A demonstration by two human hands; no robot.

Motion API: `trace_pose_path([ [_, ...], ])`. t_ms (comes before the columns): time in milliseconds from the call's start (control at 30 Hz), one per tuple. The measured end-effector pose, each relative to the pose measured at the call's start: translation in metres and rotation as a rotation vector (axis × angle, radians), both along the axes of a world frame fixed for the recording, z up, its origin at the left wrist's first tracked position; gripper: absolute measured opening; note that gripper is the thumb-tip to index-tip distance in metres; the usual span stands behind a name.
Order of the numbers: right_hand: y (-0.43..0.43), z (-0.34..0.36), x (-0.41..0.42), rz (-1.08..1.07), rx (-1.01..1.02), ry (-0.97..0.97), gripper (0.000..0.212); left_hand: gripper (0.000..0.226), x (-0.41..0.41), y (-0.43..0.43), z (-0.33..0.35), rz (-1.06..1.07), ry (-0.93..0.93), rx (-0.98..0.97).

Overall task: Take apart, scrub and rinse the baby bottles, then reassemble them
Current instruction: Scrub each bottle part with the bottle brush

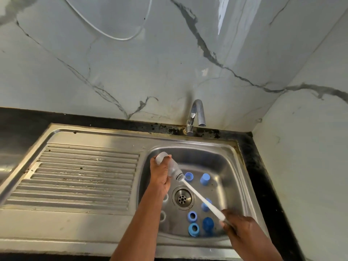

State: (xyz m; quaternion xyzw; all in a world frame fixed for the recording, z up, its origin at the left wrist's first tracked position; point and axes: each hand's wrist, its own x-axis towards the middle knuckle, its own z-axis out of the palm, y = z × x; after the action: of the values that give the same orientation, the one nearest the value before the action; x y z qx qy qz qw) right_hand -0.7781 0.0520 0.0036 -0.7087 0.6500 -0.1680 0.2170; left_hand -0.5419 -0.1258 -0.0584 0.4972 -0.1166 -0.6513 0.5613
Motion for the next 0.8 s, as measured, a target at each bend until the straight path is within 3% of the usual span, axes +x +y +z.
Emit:
trace_pose_path([
  [67, -0.005, 0.002, 0.005, 0.011, 0.102, -0.082, 0.025, 0.03, -0.001, -0.002, 0.001, 0.019, -0.025, 0.003],
  [200, -0.017, 0.012, 0.006, -0.009, 0.26, -0.208, 0.022, 0.051, 0.005, -0.007, -0.002, 0.028, 0.012, -0.045],
  [267, -0.019, 0.011, 0.006, -0.013, 0.239, -0.23, 0.023, 0.057, 0.005, -0.011, -0.011, -0.005, 0.03, -0.042],
  [500, -0.024, -0.011, 0.02, 0.012, -0.039, 0.224, 0.049, 0.027, -0.027, 0.003, 0.003, -0.08, -0.017, -0.085],
  [667, -0.022, -0.003, 0.032, 0.033, 0.003, 0.342, 0.049, 0.055, -0.022, 0.002, -0.001, -0.089, -0.018, -0.085],
  [800, -0.022, 0.0, 0.03, -0.033, 0.07, 0.077, 0.042, 0.067, -0.023, 0.008, -0.006, -0.046, -0.098, -0.031],
])
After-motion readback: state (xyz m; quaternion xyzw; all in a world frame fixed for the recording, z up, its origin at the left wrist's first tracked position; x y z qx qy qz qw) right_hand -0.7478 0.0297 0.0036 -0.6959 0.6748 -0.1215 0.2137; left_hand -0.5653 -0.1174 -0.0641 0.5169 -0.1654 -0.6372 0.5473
